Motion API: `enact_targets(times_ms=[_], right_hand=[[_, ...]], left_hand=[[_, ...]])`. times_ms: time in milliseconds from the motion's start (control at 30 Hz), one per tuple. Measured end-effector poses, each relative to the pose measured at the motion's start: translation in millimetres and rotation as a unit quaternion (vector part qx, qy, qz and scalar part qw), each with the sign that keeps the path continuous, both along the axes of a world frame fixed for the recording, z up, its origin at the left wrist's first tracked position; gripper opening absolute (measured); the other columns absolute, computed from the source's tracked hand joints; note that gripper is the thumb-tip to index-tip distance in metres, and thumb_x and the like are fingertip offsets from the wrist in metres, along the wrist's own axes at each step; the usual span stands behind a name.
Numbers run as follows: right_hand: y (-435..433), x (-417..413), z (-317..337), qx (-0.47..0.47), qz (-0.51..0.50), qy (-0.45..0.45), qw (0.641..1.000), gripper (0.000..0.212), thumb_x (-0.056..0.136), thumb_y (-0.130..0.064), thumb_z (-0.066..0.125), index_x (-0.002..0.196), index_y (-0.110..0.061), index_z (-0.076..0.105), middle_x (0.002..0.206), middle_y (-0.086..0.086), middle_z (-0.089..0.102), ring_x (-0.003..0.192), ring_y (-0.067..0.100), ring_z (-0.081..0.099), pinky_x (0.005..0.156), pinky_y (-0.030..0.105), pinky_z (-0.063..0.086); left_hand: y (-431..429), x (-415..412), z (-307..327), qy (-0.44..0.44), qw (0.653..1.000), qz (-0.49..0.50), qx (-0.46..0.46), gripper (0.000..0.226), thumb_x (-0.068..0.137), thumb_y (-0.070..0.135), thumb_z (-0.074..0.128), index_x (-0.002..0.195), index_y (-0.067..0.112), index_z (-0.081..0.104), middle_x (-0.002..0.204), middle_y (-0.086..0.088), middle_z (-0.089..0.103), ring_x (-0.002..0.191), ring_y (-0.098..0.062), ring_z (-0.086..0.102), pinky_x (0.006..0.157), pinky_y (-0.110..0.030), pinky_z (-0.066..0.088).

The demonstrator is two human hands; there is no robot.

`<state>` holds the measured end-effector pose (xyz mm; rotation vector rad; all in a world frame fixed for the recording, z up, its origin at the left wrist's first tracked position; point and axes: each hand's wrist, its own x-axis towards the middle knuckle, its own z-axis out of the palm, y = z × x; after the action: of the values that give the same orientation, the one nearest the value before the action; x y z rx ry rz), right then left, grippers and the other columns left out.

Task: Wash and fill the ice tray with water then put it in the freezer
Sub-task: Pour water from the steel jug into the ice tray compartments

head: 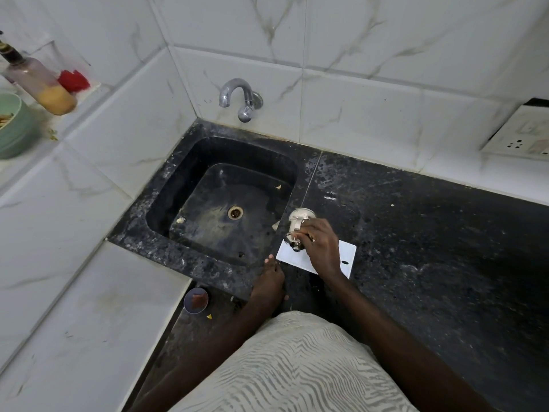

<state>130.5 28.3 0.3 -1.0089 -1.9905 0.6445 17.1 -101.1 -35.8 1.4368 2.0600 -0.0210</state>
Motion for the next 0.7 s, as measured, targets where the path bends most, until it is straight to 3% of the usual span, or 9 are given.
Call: enact_targets(times_ms=[133,333,567,700], right_hand=[[-0.4,-0.2,1.0,-0.005,0.002,0.000,1.000,0.004,0.082,-0.007,0.078,0.084,-0.005,0.080,0.095,0.007,0.073,0.098,0.017,0.059,0.089,0.017,0.043],[-2.0,-0.8,0.2,-0.009,0.005,-0.007,1.000,0.015,0.087,-0.019,0.073,0.085,-0.006,0.081,0.097,0.005,0.073,0.099,0.018,0.060,0.089,0.017,0.043],[0.8,-3.2,1.1,-0.020,0.005,0.004,1.000,0.006,0.083,-0.011,0.078,0.083,-0.005,0.079,0.095,0.005,0.072,0.096,0.021,0.061,0.085,0.031,0.049],[2.1,-6.8,2.8,-0.026,0.001,-0.002,1.000,0.003,0.081,-0.003,0.081,0.083,-0.005,0.080,0.095,0.005,0.071,0.096,0.020,0.061,0.084,0.031,0.049]], left_hand=[[0.1,0.4,0.7,0.004,1.000,-0.001,-0.001,0.108,0.086,0.018,0.079,0.160,-0.006,0.004,0.169,-0.025,-0.004,0.159,-0.034,0.001,0.126,-0.038,0.017],[0.6,0.3,0.8,0.005,1.000,-0.002,-0.002,0.107,0.087,0.018,0.078,0.160,-0.007,0.004,0.169,-0.025,-0.004,0.159,-0.034,0.001,0.125,-0.039,0.020],[0.1,-0.1,-0.7,0.017,1.000,-0.002,0.013,0.099,0.091,0.020,0.072,0.159,-0.008,0.006,0.168,-0.027,0.000,0.159,-0.034,0.003,0.126,-0.036,0.016],[0.4,-0.6,-1.0,0.022,1.000,-0.007,0.013,0.099,0.092,0.020,0.072,0.159,-0.009,0.006,0.168,-0.028,0.000,0.158,-0.036,0.003,0.127,-0.037,0.014]])
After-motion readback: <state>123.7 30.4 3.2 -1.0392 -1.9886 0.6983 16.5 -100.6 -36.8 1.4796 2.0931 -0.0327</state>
